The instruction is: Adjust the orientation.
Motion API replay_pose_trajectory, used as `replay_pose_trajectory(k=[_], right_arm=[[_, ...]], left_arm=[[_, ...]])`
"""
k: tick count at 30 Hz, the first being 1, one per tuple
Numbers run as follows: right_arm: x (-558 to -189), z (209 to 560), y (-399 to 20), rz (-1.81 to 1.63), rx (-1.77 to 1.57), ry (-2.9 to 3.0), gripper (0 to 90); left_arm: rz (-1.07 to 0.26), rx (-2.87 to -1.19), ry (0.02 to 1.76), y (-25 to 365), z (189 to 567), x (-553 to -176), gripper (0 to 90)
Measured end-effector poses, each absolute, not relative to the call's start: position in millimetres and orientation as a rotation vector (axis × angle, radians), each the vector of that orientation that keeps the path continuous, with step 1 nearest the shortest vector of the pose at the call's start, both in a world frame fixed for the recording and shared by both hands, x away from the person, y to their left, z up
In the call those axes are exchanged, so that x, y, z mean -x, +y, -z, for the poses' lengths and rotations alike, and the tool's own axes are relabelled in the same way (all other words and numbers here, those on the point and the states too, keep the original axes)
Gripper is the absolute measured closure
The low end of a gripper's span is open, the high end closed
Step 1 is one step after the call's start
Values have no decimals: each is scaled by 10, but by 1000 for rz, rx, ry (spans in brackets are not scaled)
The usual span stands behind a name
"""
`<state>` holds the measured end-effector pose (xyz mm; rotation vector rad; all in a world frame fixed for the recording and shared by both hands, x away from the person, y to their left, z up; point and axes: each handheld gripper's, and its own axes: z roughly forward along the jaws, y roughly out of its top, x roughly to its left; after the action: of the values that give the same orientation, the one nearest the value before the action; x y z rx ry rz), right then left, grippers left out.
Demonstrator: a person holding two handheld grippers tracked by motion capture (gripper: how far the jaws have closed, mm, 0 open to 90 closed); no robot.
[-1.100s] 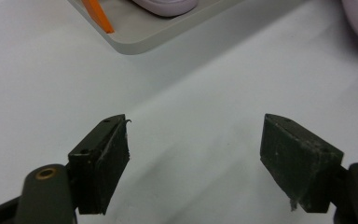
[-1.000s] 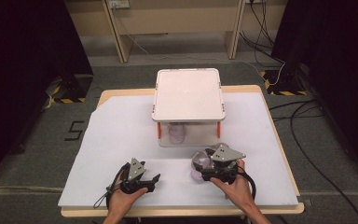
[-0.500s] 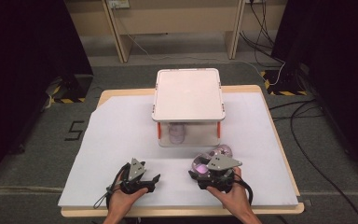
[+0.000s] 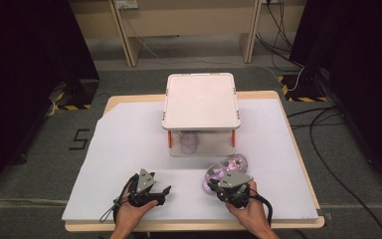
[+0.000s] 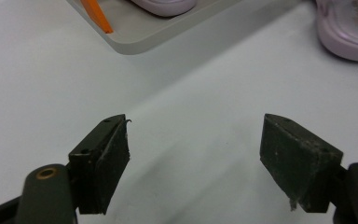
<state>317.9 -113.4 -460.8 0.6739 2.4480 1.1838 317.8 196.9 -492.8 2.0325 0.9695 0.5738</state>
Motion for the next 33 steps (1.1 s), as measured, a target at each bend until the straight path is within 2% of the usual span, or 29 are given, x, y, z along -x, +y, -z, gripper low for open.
replay_pose_trajectory(k=[6,12,19,21,22,25,26,33], right_arm=[[-3067,4587,-1303,-1165,-624,2491,813],[-2882,4550,-1681,-1148,-655,2500,768],[-2834,4544,-1881,-1151,-680,2497,737],[-2814,4528,-1939,-1153,-707,2496,696],[-2810,4526,-1965,-1157,-729,2489,647],[-2808,4538,-1989,-1154,-754,2487,602],[-2806,4547,-1992,-1176,-785,2477,550],[-2794,4479,-1980,-1261,-833,2407,492]], left_arm=[[-573,-2029,975,1974,4924,-3176,236],[-575,-2027,974,1971,4925,-3175,236],[-577,-2031,973,1966,4925,-3177,236],[-576,-2029,978,1973,4927,-3179,236],[-577,-2032,977,1975,4927,-3181,236],[-577,-2034,976,1971,4930,-3182,236],[-577,-2032,977,1968,4930,-3181,236],[-575,-2036,977,1972,4930,-3191,236]])
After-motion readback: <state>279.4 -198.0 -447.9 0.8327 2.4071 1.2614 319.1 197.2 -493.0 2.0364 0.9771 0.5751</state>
